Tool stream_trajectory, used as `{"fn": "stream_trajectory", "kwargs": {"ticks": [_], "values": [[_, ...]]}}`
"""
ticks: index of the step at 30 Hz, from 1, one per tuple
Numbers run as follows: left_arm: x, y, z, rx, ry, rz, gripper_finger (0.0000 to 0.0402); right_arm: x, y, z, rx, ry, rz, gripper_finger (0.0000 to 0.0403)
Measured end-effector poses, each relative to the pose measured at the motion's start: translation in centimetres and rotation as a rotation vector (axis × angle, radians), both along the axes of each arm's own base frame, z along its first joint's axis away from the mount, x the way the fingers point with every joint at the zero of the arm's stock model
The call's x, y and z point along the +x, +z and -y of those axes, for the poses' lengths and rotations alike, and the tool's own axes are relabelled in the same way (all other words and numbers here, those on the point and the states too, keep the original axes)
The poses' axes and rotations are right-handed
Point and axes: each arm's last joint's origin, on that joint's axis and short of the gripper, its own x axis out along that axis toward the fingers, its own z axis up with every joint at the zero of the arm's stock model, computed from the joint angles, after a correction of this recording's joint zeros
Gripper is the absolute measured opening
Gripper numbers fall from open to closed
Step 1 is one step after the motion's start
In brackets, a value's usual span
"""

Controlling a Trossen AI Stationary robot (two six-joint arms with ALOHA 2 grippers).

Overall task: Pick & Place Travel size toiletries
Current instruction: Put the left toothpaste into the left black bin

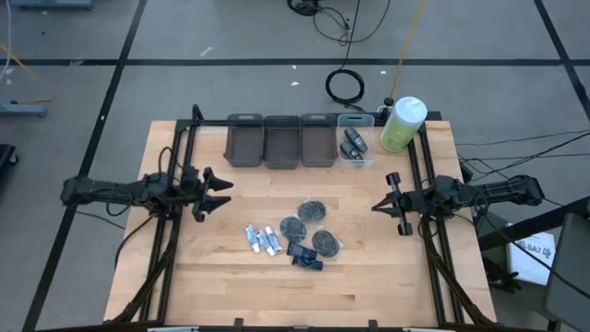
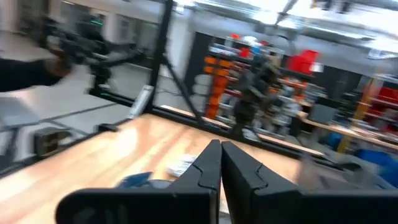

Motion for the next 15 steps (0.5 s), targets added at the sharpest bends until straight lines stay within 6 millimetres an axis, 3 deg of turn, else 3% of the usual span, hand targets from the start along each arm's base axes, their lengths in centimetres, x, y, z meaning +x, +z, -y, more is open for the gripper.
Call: {"fn": "stream_trajectory", "kwargs": {"ticks": [4, 8, 15], "values": [[2.4, 1.2, 1.3, 0.026, -0.017, -0.156, 0.0266, 0.0, 0.0, 0.1, 0.008, -0.044, -0.001, 0.0003], [6.1, 2.6, 3.3, 0.096, -0.04, -0.396, 0.0266, 0.0, 0.0, 0.1, 0.007, -0.044, 0.0, 0.0004], [12.2, 1.9, 6.6, -0.021, 0.018, -0.861, 0.0266, -0.1, 0.5, 0.1, -0.006, -0.047, 0.055, 0.0004]]}}
